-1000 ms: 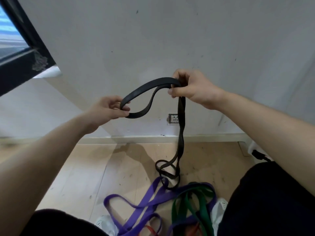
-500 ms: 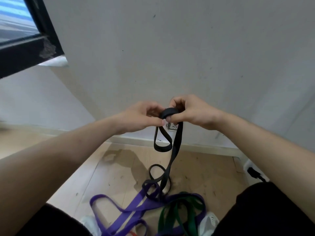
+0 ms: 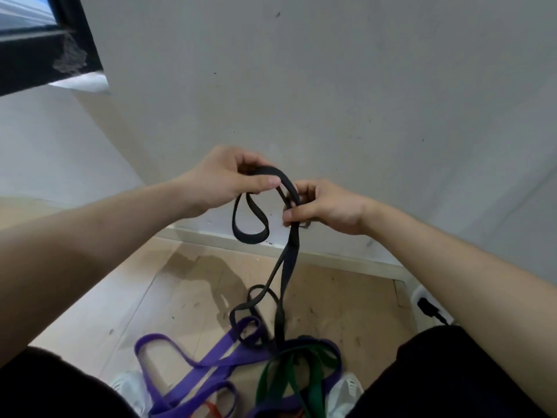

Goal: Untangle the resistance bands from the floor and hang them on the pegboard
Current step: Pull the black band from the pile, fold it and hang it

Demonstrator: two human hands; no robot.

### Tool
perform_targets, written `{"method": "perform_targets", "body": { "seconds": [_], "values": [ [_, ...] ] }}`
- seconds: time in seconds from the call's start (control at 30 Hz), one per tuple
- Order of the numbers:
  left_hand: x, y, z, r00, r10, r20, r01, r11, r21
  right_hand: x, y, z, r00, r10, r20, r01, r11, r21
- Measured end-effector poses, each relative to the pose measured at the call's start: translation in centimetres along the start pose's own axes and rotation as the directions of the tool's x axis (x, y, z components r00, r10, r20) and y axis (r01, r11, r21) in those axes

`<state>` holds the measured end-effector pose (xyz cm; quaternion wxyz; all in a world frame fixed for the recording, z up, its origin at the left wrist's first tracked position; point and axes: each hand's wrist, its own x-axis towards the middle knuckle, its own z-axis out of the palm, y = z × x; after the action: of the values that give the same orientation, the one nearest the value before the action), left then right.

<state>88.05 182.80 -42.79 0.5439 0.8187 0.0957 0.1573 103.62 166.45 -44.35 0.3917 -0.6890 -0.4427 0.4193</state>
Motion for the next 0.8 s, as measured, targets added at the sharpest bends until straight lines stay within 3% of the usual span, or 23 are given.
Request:
{"method": "perform_targets", "body": {
  "seconds": [0.17, 0.27, 0.4, 0.57, 0.7, 0.8],
  "values": [
    [0.4, -0.2, -2.8, 0.973, -0.001, -0.232, -0.026, 0.993, -0.112, 0.4, 1.7, -0.2, 0.995, 0.103, 0.01, -0.102, 0.991, -0.089],
    [0.1, -1.2, -4.2, 0.959, -0.026, -0.283, -0.003, 0.995, -0.1, 0.5, 2.0, -0.9, 0.995, 0.091, -0.032, -0.093, 0.993, -0.067],
    [-0.5, -2.6, -5.4, 0.971, -0.102, -0.215, 0.09, 0.994, -0.063, 0.1, 0.7, -1.9, 0.979, -0.036, -0.201, 0.013, 0.993, -0.113],
    [-1.5, -3.1, -6.1, 0.979, -0.199, -0.046, 0.2, 0.98, 0.025, -1.1, -2.2, -2.7, 0.917, -0.209, -0.341, 0.233, 0.972, 0.03],
    [-1.0, -1.9, -4.2, 0.984, -0.178, 0.024, 0.175, 0.981, 0.08, -1.7, -4.5, -2.6, 0.863, -0.306, -0.402, 0.374, 0.922, 0.103],
    [-0.5, -0.7, -2.2, 0.985, -0.169, 0.021, 0.165, 0.977, 0.136, -1.8, -5.1, -2.5, 0.863, -0.315, -0.394, 0.384, 0.917, 0.108]
  ]
}}
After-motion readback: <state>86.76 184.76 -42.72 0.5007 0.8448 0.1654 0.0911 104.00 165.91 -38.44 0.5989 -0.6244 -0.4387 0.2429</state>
